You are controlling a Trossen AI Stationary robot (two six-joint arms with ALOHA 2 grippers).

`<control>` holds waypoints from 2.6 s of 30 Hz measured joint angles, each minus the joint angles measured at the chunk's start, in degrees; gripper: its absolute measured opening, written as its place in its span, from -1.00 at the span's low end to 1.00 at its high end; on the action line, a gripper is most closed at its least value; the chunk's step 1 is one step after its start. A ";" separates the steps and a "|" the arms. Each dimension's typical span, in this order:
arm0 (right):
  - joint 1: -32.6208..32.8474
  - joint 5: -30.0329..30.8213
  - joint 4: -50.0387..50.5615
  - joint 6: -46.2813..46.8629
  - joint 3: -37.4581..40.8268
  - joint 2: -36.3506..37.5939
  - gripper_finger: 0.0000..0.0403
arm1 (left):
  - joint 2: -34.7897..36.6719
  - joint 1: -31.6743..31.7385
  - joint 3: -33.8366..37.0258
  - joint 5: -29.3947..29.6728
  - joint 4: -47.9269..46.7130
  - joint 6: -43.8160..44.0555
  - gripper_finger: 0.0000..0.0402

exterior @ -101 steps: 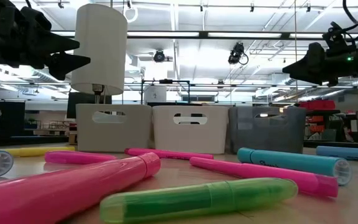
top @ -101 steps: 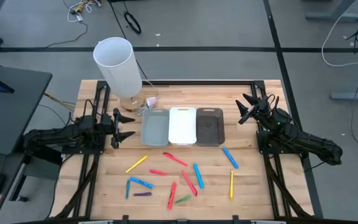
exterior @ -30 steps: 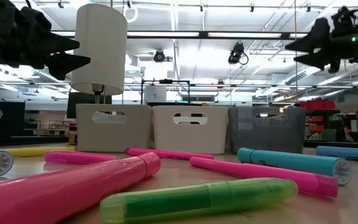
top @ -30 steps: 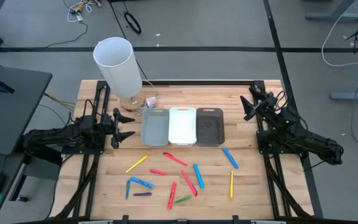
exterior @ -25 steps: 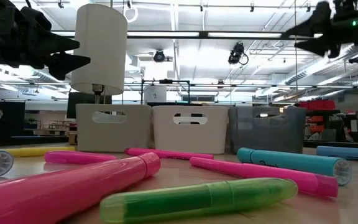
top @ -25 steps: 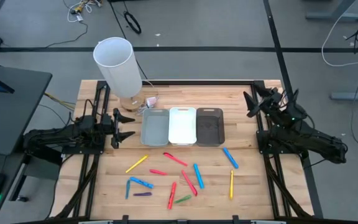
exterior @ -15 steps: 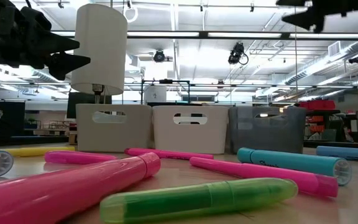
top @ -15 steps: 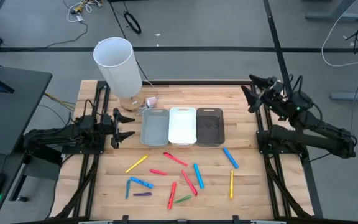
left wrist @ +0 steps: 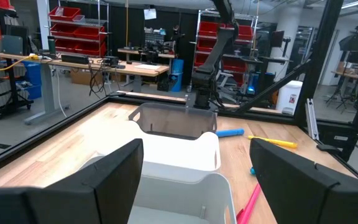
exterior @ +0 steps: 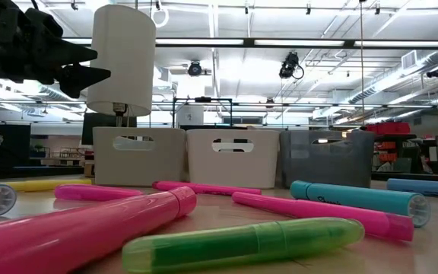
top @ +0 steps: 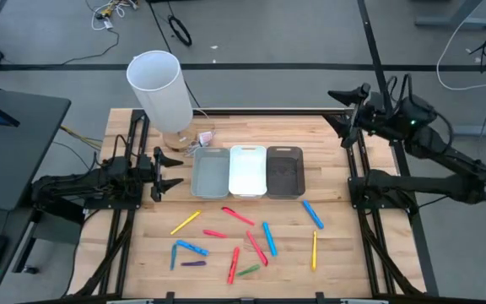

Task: Pick & Place Markers
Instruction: Put the top blue marker pen into the black bin

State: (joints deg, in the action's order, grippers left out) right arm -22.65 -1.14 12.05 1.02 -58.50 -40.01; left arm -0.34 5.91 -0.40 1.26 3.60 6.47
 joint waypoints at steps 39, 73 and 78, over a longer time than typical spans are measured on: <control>19.43 30.97 42.11 38.08 -40.57 -25.68 0.70 | -0.01 0.00 -0.02 0.00 0.02 -0.02 0.51; 50.61 23.10 59.30 75.98 -41.09 -33.88 0.70 | -0.02 0.00 -0.02 0.00 0.02 -0.01 0.51; 53.76 21.01 61.75 80.56 -41.09 -34.87 0.70 | -0.02 0.02 -0.02 -0.01 0.00 -0.01 0.51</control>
State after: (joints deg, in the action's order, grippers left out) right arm 31.10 19.86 73.80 81.58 -99.59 -74.88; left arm -0.36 5.93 -0.43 1.25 3.60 6.47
